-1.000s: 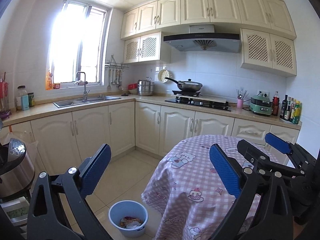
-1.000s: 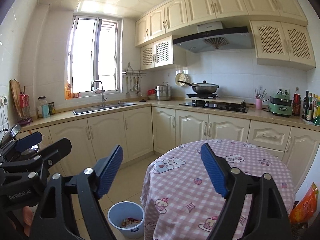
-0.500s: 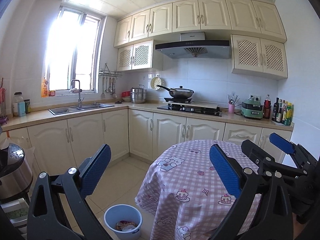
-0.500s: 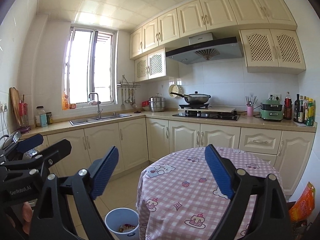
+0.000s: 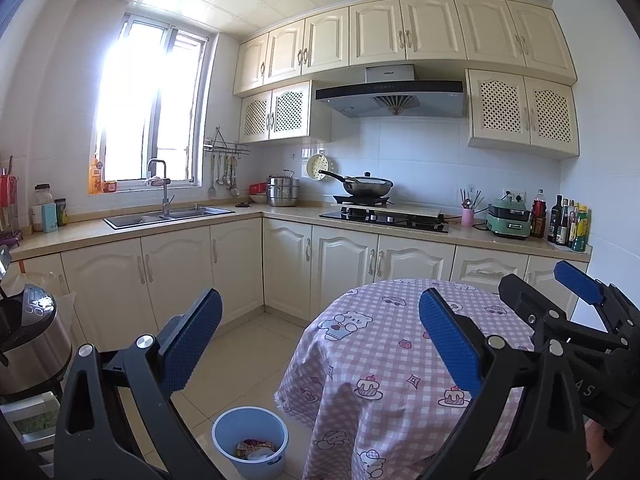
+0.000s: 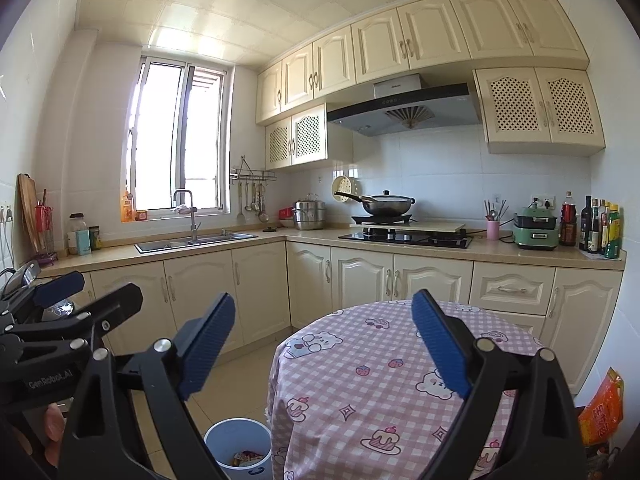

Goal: Collect trash

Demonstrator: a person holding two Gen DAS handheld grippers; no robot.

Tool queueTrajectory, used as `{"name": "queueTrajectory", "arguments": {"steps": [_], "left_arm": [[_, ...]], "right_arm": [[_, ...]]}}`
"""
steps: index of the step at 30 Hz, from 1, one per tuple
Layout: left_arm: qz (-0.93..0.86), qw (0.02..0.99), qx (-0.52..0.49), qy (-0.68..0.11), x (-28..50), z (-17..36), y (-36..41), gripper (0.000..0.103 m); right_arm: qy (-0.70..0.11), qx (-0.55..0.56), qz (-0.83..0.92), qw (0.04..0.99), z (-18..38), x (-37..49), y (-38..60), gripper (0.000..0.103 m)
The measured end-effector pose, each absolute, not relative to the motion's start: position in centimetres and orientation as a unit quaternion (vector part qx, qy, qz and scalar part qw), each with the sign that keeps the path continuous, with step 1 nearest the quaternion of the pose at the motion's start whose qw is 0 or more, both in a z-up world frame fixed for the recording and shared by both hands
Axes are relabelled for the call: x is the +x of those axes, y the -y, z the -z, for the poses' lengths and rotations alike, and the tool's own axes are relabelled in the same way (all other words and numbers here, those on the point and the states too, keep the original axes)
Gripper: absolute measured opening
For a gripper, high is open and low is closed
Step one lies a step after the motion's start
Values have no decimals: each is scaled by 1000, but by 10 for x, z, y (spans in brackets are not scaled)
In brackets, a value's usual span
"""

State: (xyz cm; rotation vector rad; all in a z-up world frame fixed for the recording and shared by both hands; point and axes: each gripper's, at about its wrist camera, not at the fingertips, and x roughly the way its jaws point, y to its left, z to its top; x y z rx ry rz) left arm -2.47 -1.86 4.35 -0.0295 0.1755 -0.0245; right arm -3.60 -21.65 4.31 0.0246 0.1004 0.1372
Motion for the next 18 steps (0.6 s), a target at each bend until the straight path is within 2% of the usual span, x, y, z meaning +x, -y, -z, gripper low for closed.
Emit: {"name": "queueTrajectory", "arguments": {"steps": [18], "left_arm": [[12, 995, -12, -93, -25, -40, 21, 95]], "right_arm": [[-53, 11, -64, 996, -39, -37, 217, 88]]}}
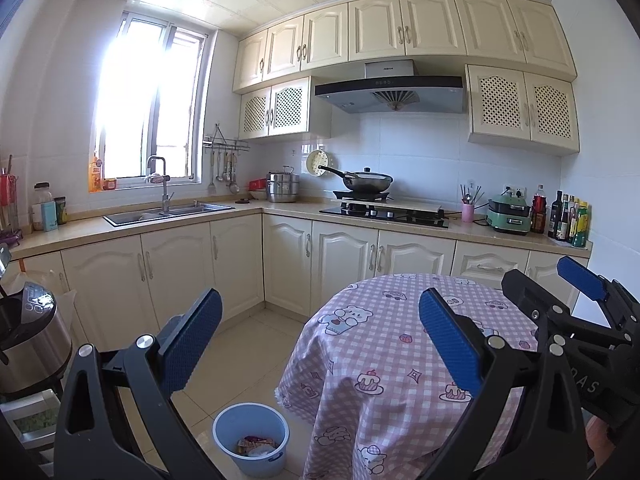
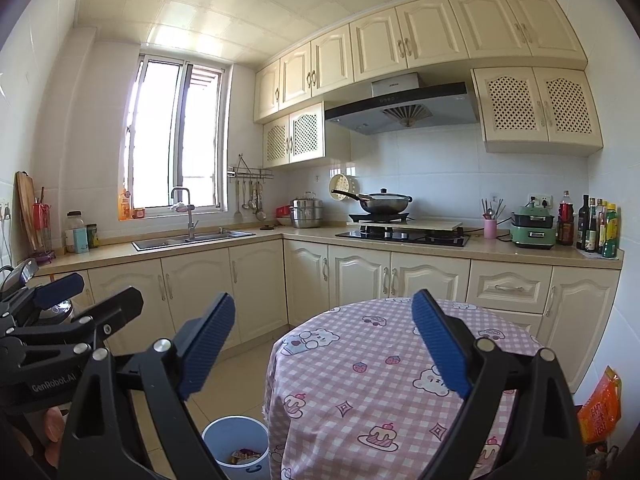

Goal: Collect trash

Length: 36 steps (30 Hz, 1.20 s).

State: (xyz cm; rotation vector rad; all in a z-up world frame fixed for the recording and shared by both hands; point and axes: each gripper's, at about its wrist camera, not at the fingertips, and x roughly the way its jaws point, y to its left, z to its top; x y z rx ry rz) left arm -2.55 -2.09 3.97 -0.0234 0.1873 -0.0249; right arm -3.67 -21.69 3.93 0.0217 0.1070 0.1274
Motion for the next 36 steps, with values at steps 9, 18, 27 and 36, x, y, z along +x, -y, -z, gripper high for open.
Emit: {"name": "queueTrajectory", "arguments": {"steps": [9, 18, 27, 36], "left_arm": [[12, 995, -12, -95, -25, -37, 21, 95], [13, 995, -12, -96, -25, -37, 21, 95], [11, 995, -13, -100, -22, -34, 19, 95], [12, 994, -12, -105, -18, -33, 19, 95]], "right_arm": [[-55, 9, -65, 996, -38, -35, 216, 89], [-56, 8, -65, 996, -38, -33, 216, 89], [-58, 8, -66, 996, -36, -29, 216, 89], [-61, 7, -66, 996, -32, -24, 217, 89]]}}
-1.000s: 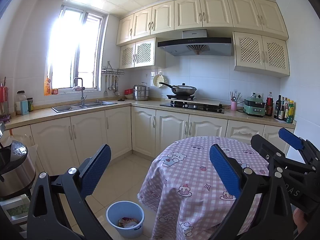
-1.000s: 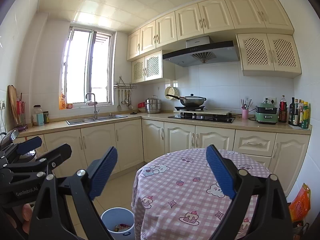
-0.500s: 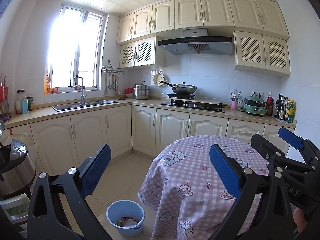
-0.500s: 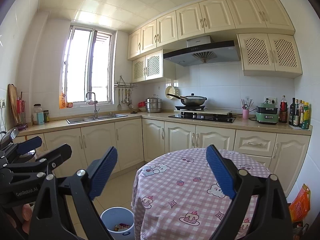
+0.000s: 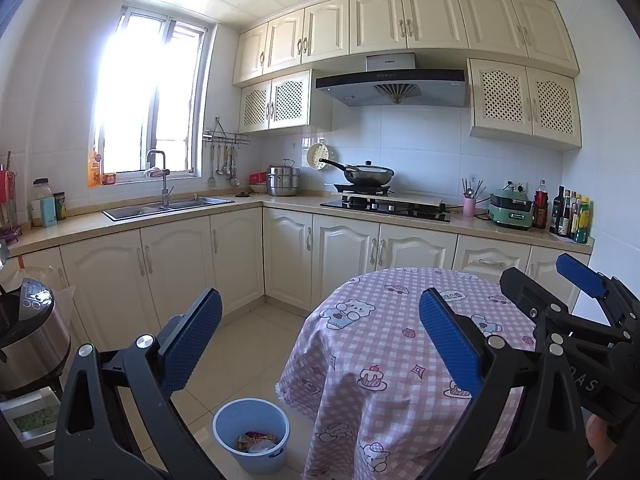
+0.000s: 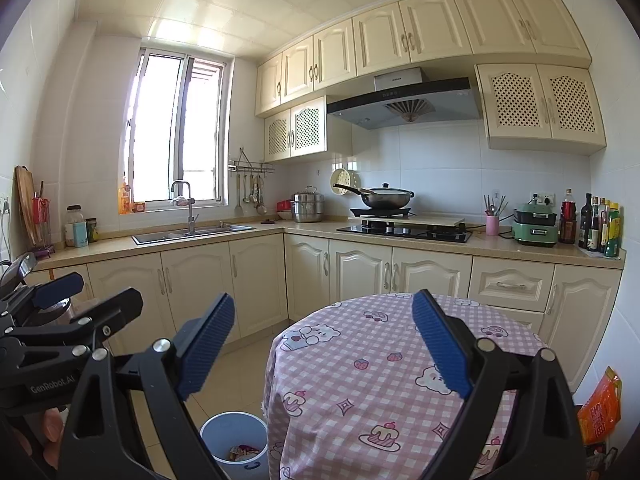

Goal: Collect trash

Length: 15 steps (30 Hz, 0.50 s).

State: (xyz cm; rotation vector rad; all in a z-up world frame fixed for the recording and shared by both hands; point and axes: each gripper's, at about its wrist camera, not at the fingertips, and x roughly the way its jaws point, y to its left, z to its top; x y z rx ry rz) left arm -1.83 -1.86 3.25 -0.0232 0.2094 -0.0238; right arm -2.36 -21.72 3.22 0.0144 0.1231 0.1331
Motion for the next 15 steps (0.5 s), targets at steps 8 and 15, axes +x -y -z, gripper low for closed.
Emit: {"name": "queueTrajectory", "arguments": {"steps": [8, 15], "left_arm": [[13, 994, -12, -107, -16, -31, 18, 95], [12, 994, -13, -109, -16, -30, 18, 95]], "right_arm": [[-63, 6, -66, 996, -29, -21, 218, 89], [-65, 5, -66, 996, -25, -19, 218, 89]]}}
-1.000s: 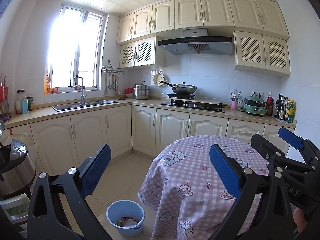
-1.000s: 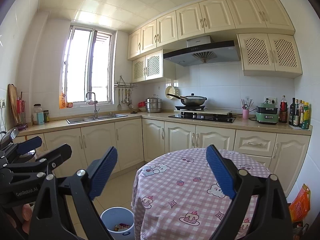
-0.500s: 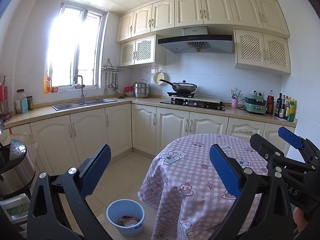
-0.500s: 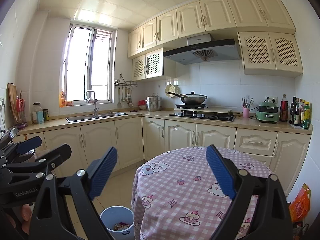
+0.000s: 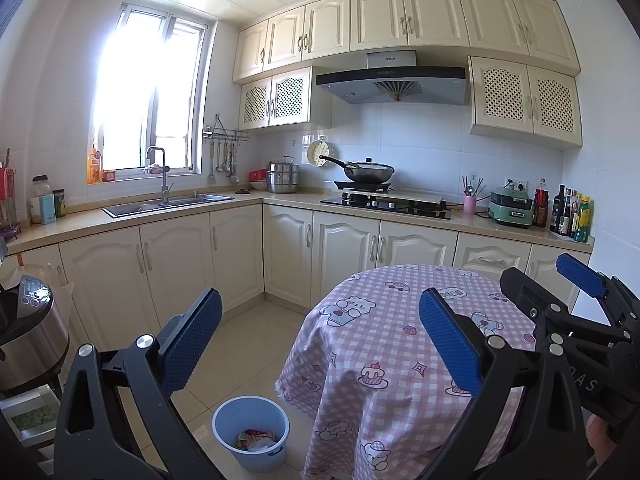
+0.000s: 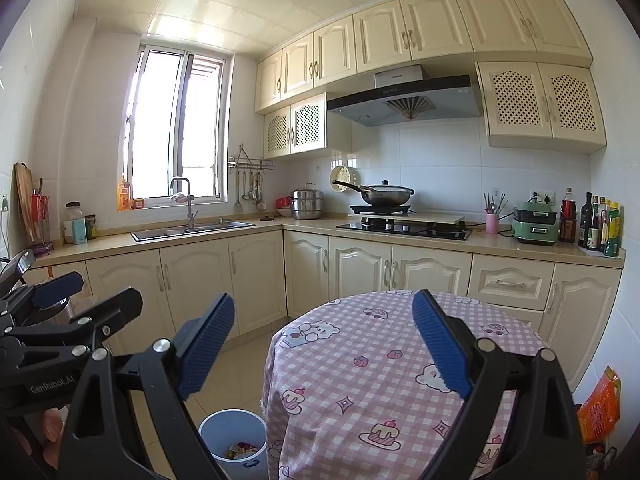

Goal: Collect trash

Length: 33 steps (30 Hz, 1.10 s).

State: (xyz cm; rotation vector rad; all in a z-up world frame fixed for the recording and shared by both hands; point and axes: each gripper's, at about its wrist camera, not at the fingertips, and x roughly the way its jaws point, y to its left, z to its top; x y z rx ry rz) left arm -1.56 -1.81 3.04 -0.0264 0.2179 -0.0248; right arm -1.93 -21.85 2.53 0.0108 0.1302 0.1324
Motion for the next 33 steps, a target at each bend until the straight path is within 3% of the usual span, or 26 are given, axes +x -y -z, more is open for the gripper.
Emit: {"name": "queueTrajectory", "arguments": {"steps": [33], "left_arm": [[11, 993, -13, -120, -11, -23, 19, 95]], "right_arm": [[-76, 4, -69, 995, -11, -13, 224, 90]]}}
